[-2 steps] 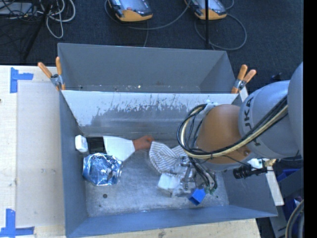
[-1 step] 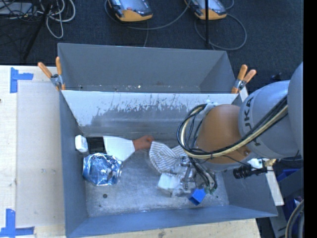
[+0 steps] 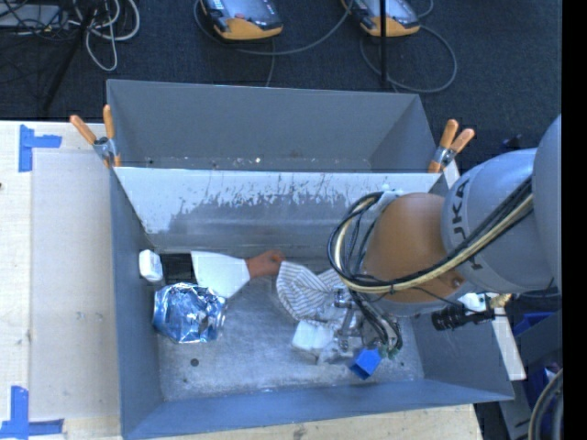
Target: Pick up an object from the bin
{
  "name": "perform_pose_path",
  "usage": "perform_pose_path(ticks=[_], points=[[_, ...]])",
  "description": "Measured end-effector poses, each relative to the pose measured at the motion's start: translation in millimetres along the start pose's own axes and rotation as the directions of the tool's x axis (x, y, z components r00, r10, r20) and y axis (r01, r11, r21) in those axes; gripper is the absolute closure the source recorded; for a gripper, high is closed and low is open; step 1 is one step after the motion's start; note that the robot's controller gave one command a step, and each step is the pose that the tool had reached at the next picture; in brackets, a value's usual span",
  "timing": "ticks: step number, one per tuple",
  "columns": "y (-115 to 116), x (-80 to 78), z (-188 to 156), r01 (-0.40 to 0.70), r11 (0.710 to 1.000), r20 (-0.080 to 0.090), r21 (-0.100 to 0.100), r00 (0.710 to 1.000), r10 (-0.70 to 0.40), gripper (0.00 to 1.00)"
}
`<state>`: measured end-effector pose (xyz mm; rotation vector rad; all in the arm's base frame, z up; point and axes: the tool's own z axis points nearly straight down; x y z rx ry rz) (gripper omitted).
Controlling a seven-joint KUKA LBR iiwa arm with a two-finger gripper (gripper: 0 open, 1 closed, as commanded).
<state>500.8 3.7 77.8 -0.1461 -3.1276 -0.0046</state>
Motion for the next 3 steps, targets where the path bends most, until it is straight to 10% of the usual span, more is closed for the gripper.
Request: perform_pose_path(ticks=[3], points=[[-3,-0.5,-142,-0.002,1.000,0.005,0.002,1.000,0.002,1.00]])
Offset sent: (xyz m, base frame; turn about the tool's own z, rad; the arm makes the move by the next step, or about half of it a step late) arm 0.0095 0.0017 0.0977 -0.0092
